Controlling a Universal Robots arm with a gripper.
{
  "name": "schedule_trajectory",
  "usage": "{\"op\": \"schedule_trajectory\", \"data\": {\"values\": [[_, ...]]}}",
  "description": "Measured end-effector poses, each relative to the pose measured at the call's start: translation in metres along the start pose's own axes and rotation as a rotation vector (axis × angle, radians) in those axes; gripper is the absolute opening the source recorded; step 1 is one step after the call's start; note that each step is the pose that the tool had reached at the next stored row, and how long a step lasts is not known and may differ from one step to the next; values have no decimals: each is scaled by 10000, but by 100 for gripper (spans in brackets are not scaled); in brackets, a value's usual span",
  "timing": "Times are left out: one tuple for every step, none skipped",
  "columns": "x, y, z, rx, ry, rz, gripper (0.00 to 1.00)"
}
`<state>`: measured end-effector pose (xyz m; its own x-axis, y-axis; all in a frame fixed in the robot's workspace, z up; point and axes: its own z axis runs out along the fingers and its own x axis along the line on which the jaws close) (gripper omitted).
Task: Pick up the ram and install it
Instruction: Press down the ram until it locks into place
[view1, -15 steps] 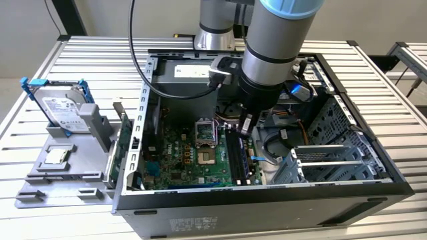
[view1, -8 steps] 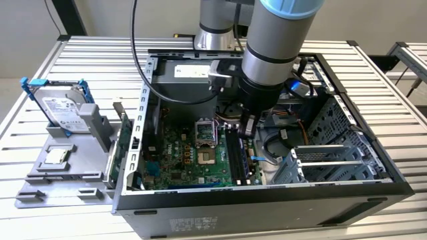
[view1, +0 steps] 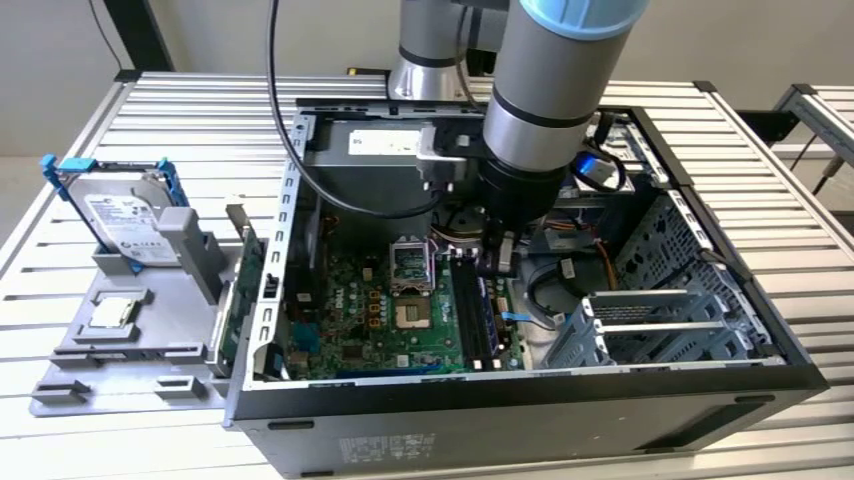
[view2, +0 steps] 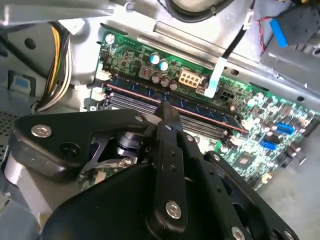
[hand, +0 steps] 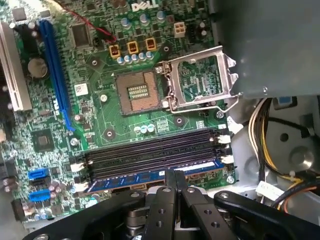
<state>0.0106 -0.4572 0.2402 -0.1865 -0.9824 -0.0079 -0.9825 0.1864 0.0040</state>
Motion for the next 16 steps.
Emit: {"op": "schedule_trajectory", "data": {"values": [[0, 0, 1, -2, -4, -158, 0], [1, 0, 3, -4, -8, -326, 0], [2, 0, 5, -6, -8, -509, 0], [2, 0, 7, -8, -9, -681, 0], [1, 0, 8, -10, -9, -832, 0], [1, 0, 9, -11, -9, -969, 0], [1, -1, 11, -12, -9, -1076, 0], [0, -7, 14, -12, -10, -1165, 0], [-2, -17, 17, -13, -10, -1240, 0], [-3, -26, 21, -13, -9, -1313, 0], [-5, -35, 24, -14, -9, -1396, 0], [-6, -42, 26, -15, -7, -1495, 0], [-6, -47, 28, -16, -6, -1585, 0], [-7, -53, 31, -17, -7, -1710, 0], [-7, -55, 32, -18, -7, -1790, 0], [-6, -55, 32, -18, -7, -1796, 0]]}}
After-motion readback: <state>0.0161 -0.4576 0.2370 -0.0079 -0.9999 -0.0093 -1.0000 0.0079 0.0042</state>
